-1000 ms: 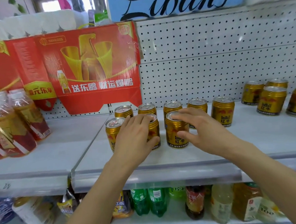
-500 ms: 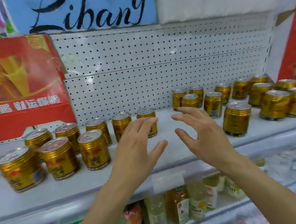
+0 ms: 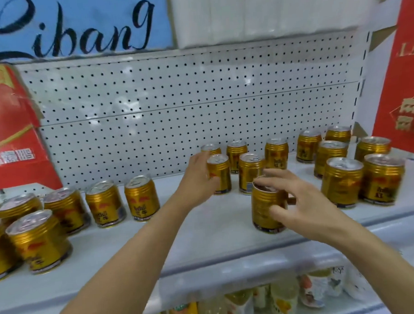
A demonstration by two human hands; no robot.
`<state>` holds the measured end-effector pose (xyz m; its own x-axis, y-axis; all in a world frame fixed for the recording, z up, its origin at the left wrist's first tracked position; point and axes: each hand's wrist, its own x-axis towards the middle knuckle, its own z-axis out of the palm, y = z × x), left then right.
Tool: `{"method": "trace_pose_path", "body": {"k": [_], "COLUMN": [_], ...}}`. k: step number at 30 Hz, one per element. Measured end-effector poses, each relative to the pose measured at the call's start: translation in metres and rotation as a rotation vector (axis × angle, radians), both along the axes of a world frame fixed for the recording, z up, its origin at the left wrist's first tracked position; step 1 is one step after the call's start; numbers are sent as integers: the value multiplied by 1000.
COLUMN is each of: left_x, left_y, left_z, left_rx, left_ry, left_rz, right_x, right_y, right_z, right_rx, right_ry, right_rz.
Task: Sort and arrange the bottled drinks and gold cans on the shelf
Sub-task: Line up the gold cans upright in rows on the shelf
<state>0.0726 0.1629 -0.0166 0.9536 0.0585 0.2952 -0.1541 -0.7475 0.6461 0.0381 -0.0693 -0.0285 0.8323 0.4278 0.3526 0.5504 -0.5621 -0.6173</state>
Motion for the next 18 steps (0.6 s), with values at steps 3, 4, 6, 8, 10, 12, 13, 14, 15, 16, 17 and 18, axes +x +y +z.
{"method": "trace_pose_path", "body": {"k": [3, 4, 6, 8, 10, 12, 13, 14, 15, 16, 17, 18], "left_x": [34, 42, 51, 52, 47, 40, 36, 33, 30, 27, 23, 18], "left_y": [-5, -6, -6, -5, -2, 1, 2, 3, 5, 7, 9, 10], "left_z": [4, 4, 3, 1, -1, -1, 0, 2, 4, 4, 5, 6], "left_rx": [-158, -195, -236, -214, -129, -113, -143, -176, -186, -176, -151, -120], "left_ry": [91, 110, 116, 92, 62, 96, 133, 160, 163, 148, 125, 103], "left_rz": [39, 36, 44, 84, 133, 111, 73, 35, 13, 11, 25, 48], "right_x": [10, 12, 15, 17, 20, 22, 22, 22, 22, 23, 23, 23], "right_y": [-5, -5, -2, 2, 4, 5, 4, 4, 3, 3, 3, 4], "right_z": [3, 3, 3, 2, 1, 0, 0, 1, 1, 2, 2, 3], "right_rx": [-17, -32, -52, -63, -56, -16, 14, 45, 69, 83, 87, 84], "right_ry": [-5, -9, -27, -54, -53, -10, 25, 59, 83, 96, 100, 94], "right_rz": [34, 32, 10, -15, -19, 5, 24, 44, 57, 60, 52, 37]}}
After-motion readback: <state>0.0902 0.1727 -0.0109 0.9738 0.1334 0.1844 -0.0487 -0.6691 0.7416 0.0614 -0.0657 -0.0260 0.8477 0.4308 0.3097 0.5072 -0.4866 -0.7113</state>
